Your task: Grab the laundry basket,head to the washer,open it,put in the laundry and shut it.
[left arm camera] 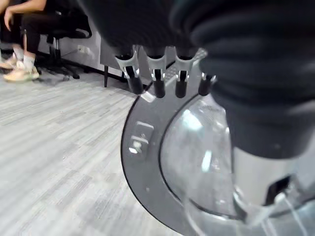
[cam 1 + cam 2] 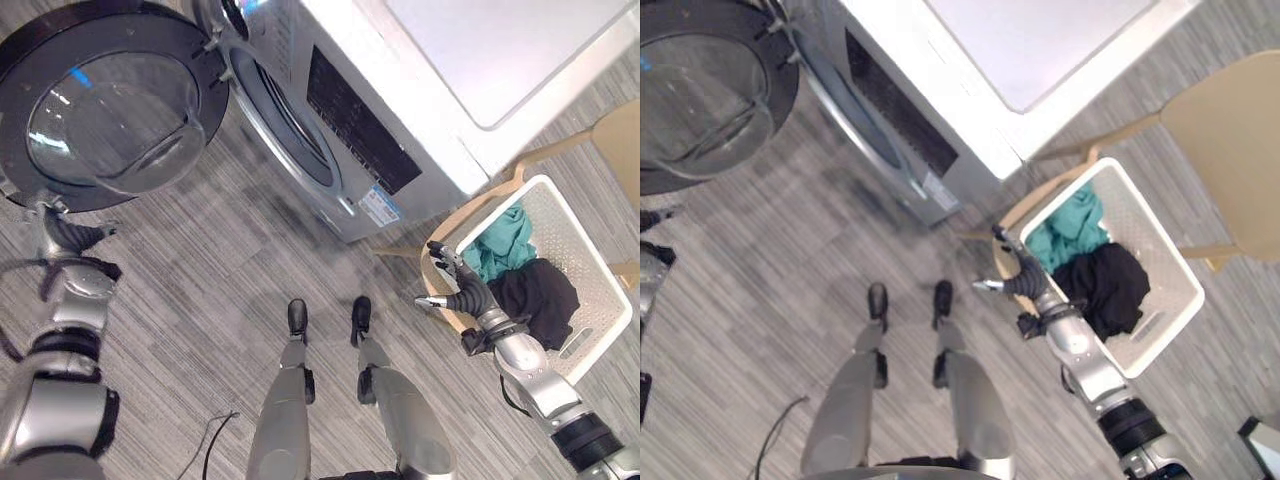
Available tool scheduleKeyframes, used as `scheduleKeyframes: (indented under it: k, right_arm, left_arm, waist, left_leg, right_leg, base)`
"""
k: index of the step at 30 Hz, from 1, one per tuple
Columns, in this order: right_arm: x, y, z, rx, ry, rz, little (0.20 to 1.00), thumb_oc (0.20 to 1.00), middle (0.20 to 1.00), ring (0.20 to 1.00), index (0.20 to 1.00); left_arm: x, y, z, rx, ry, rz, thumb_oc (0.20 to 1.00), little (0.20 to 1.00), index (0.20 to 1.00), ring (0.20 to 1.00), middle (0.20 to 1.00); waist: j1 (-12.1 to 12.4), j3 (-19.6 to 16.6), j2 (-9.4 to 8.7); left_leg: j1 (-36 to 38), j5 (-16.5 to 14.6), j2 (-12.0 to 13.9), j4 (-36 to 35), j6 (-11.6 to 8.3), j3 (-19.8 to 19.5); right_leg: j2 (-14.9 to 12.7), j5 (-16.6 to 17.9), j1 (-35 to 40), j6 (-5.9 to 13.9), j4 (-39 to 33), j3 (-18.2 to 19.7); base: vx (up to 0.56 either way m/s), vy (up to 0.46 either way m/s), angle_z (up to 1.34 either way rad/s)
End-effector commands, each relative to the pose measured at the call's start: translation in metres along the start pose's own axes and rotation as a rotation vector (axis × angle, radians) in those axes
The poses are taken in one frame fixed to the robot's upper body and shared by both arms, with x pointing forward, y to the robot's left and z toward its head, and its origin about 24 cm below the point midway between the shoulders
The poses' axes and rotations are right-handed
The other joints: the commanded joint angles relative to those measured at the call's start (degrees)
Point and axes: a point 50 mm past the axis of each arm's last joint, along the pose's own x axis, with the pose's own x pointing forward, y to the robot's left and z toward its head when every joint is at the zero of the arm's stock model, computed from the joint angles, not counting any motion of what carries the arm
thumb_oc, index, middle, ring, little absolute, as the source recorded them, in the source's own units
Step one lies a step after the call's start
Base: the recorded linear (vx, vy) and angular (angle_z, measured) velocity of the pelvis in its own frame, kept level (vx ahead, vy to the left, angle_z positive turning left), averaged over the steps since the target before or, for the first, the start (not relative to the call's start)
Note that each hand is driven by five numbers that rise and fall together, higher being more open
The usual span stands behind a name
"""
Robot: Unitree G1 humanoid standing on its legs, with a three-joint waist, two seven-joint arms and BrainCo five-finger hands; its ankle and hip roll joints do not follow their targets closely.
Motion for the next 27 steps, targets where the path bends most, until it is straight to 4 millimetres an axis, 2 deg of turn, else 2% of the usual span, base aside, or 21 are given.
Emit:
scheduleKeyframes:
  k: [1,2,4,5,6,7,9,10,11,12,13,15,18,19,21,22,23,24,25,26,27]
  right_arm:
    - [-0.005,-0.005,0.014,-0.018,-0.086,-0.069,1.000,1.000,1.000,1.000,1.000]
    - [-0.003,-0.005,0.015,-0.018,-0.086,-0.075,1.000,1.000,1.000,1.000,1.000]
    - [-0.003,-0.006,0.013,-0.031,-0.072,-0.090,1.000,1.000,1.000,1.000,1.000]
    - [-0.005,-0.008,0.009,-0.055,-0.046,-0.091,1.000,1.000,1.000,1.000,1.000]
    - [-0.005,-0.010,0.007,-0.076,-0.035,-0.098,1.000,1.000,1.000,1.000,1.000]
    - [-0.005,-0.011,0.006,-0.097,-0.027,-0.100,1.000,1.000,1.000,1.000,1.000]
    - [-0.006,-0.012,0.000,-0.151,0.008,-0.103,1.000,1.000,1.000,1.000,1.000]
    - [-0.007,-0.012,0.000,-0.152,0.010,-0.102,1.000,1.000,1.000,1.000,1.000]
    - [-0.009,-0.013,-0.005,-0.183,0.036,-0.112,1.000,1.000,1.000,1.000,1.000]
    - [-0.014,-0.018,-0.013,-0.231,0.079,-0.133,1.000,1.000,1.000,1.000,1.000]
    - [-0.015,-0.018,-0.013,-0.232,0.080,-0.133,1.000,1.000,1.000,1.000,1.000]
    - [-0.024,-0.021,-0.023,-0.251,0.131,-0.154,1.000,1.000,1.000,1.000,1.000]
    - [-0.035,-0.027,-0.038,-0.312,0.215,-0.154,1.000,1.000,1.000,1.000,1.000]
    - [-0.035,-0.030,-0.040,-0.343,0.224,-0.145,1.000,1.000,1.000,1.000,1.000]
    - [-0.029,-0.031,-0.040,-0.352,0.227,-0.134,1.000,1.000,1.000,1.000,1.000]
    - [-0.029,-0.031,-0.040,-0.352,0.226,-0.134,1.000,1.000,1.000,1.000,1.000]
    - [-0.024,-0.029,-0.040,-0.355,0.222,-0.117,1.000,1.000,1.000,1.000,1.000]
    - [-0.021,-0.027,-0.043,-0.359,0.231,-0.103,1.000,1.000,1.000,1.000,1.000]
    - [-0.021,-0.027,-0.043,-0.359,0.231,-0.103,1.000,1.000,1.000,1.000,1.000]
    - [-0.019,-0.026,-0.045,-0.361,0.238,-0.092,1.000,1.000,1.000,1.000,1.000]
    - [-0.016,-0.026,-0.048,-0.374,0.254,-0.078,1.000,1.000,1.000,1.000,1.000]
  left_arm:
    - [-0.021,-0.022,-0.028,-0.112,0.096,-0.041,1.000,1.000,1.000,1.000,1.000]
    - [-0.038,-0.041,-0.041,-0.133,0.130,-0.101,1.000,1.000,1.000,1.000,1.000]
    - [-0.067,-0.064,-0.069,-0.147,0.225,-0.185,1.000,1.000,1.000,1.000,1.000]
    - [-0.099,-0.085,-0.091,-0.146,0.302,-0.282,1.000,1.000,1.000,1.000,1.000]
    - [-0.116,-0.096,-0.101,-0.148,0.343,-0.337,1.000,1.000,1.000,1.000,1.000]
    - [-0.134,-0.105,-0.111,-0.155,0.392,-0.382,1.000,1.000,1.000,1.000,1.000]
    - [-0.162,-0.117,-0.125,-0.153,0.463,-0.458,1.000,1.000,1.000,1.000,1.000]
    - [-0.163,-0.117,-0.126,-0.153,0.464,-0.459,1.000,1.000,1.000,1.000,1.000]
    - [-0.178,-0.125,-0.131,-0.153,0.506,-0.504,1.000,1.000,1.000,1.000,1.000]
    - [-0.200,-0.136,-0.139,-0.127,0.551,-0.585,1.000,1.000,1.000,1.000,1.000]
    - [-0.201,-0.136,-0.139,-0.127,0.551,-0.587,1.000,1.000,1.000,1.000,1.000]
    - [-0.219,-0.145,-0.143,-0.110,0.581,-0.653,1.000,1.000,1.000,1.000,1.000]
    - [-0.236,-0.156,-0.141,-0.085,0.570,-0.748,1.000,1.000,1.000,1.000,1.000]
    - [-0.241,-0.161,-0.138,-0.087,0.564,-0.782,1.000,1.000,1.000,1.000,1.000]
    - [-0.246,-0.167,-0.134,-0.099,0.558,-0.805,1.000,1.000,1.000,1.000,1.000]
    - [-0.245,-0.167,-0.134,-0.099,0.557,-0.805,1.000,1.000,1.000,1.000,1.000]
    - [-0.247,-0.170,-0.131,-0.115,0.557,-0.813,1.000,1.000,1.000,1.000,1.000]
    - [-0.250,-0.173,-0.131,-0.119,0.571,-0.825,1.000,1.000,1.000,1.000,1.000]
    - [-0.250,-0.173,-0.131,-0.119,0.571,-0.825,1.000,1.000,1.000,1.000,1.000]
    - [-0.251,-0.173,-0.132,-0.106,0.579,-0.830,1.000,1.000,1.000,1.000,1.000]
    - [-0.253,-0.174,-0.134,-0.089,0.584,-0.844,1.000,1.000,1.000,1.000,1.000]
  waist:
    - [0.6,-4.5,1.55]
    - [0.7,-5.1,1.46]
    - [0.8,-6.0,1.48]
    - [1.4,-7.3,1.98]
    - [1.8,-8.2,2.33]
    - [2.5,-9.2,2.81]
    - [3.1,-10.9,3.37]
    - [3.2,-10.9,3.41]
    - [3.1,-11.9,3.69]
    - [2.1,-13.2,4.25]
    - [2.2,-13.2,4.33]
    - [1.4,-14.1,4.74]
    - [0.3,-15.0,5.77]
    - [0.0,-14.7,6.14]
    - [0.6,-14.1,5.97]
    - [0.5,-14.1,5.96]
    - [1.3,-13.7,5.85]
    - [2.0,-13.4,5.64]
    - [2.0,-13.4,5.64]
    - [2.1,-13.6,5.77]
    - [2.8,-13.6,6.43]
  left_leg:
    - [1.5,-6.8,-1.4,4.2,0.35,0.8]
    - [3.0,-7.4,-0.8,4.6,0.49,2.2]
    - [5.8,-8.3,0.3,4.7,0.38,4.9]
    - [8.3,-8.7,1.2,4.7,0.27,7.6]
    - [9.6,-8.9,1.7,4.4,0.19,9.1]
    - [11.6,-10.2,2.4,4.1,-0.29,10.2]
    - [13.7,-10.2,2.8,3.6,-0.32,12.7]
    - [13.8,-10.2,2.8,3.5,-0.33,12.7]
    - [15.2,-10.3,3.0,3.2,-0.36,13.8]
    - [16.7,-11.0,2.8,3.6,-0.38,14.0]
    - [16.8,-11.1,2.9,3.7,-0.41,14.0]
    - [17.8,-11.8,2.8,4.6,-0.72,13.9]
    - [17.5,-12.5,4.8,9.5,-2.09,14.4]
    - [16.6,-11.7,6.5,15.3,-3.11,13.6]
    - [14.9,-9.2,6.1,18.0,-3.29,10.0]
    - [14.8,-9.2,6.1,18.0,-3.29,10.0]
    - [13.2,-9.7,4.5,17.8,-3.13,5.6]
    - [11.0,-10.8,2.8,15.8,-2.93,0.8]
    - [11.0,-10.8,2.8,15.8,-2.92,0.8]
    - [10.2,-9.9,2.3,13.5,-2.99,-0.8]
    - [8.9,-7.8,1.9,9.6,-3.48,-2.9]
  right_leg:
    - [-3.9,-9.6,1.9,6.37,8.6,0.9]
    - [-4.1,-9.8,2.5,6.39,9.4,0.3]
    - [-4.9,-10.1,3.6,6.37,10.8,-2.5]
    - [-6.2,-10.4,4.9,6.03,11.5,-6.6]
    - [-6.9,-10.7,5.5,5.68,12.2,-9.5]
    - [-7.3,-12.1,6.7,5.88,13.0,-12.7]
    - [-8.4,-12.7,8.1,5.50,13.7,-17.7]
    - [-8.4,-12.7,8.2,5.51,13.7,-17.6]
    - [-8.4,-13.0,8.5,5.21,13.9,-18.5]
    - [-7.5,-13.8,9.2,4.95,13.1,-16.6]
    - [-7.4,-13.8,9.3,4.93,13.0,-16.6]
    - [-5.9,-14.9,11.6,4.12,10.5,-14.2]
    - [-4.5,-15.3,13.8,3.12,7.8,-11.9]
    - [-3.4,-15.6,15.2,2.01,6.5,-10.2]
    - [-2.6,-15.4,15.7,0.72,5.5,-8.7]
    - [-2.6,-15.4,15.6,0.71,5.5,-8.7]
    - [-2.3,-15.7,15.9,0.60,5.3,-7.1]
    - [-2.3,-16.1,16.2,0.76,5.3,-5.9]
    - [-2.3,-16.1,16.2,0.77,5.3,-5.9]
    - [-2.3,-16.1,16.2,1.05,5.2,-5.3]
    - [-1.8,-16.2,16.7,1.30,4.9,-4.8]
  base:
    - [0.07,0.007,-0.37]
    - [0.08,0.013,-0.41]
    - [0.14,0.012,-0.57]
    - [0.17,0.003,-0.94]
    - [0.24,-0.005,-1.18]
    - [0.20,-0.031,-1.03]
    - [0.15,-0.041,-1.12]
    - [0.12,-0.080,-1.08]
    - [0.19,-0.158,-0.79]
    - [0.20,-0.160,-0.46]
    - [0.17,-0.134,-0.33]
    - [0.12,-0.135,-0.39]
    - [0.11,-0.212,-0.21]
    - [0.10,-0.185,-0.41]
    - [-0.01,-0.109,-0.53]
    - [-0.06,-0.030,-0.71]
    - [0.05,-0.016,-0.91]
    - [0.05,-0.015,-0.73]
    - [0.07,0.013,-0.62]
    - [0.11,0.080,-0.30]
    - [0.14,0.120,-0.24]
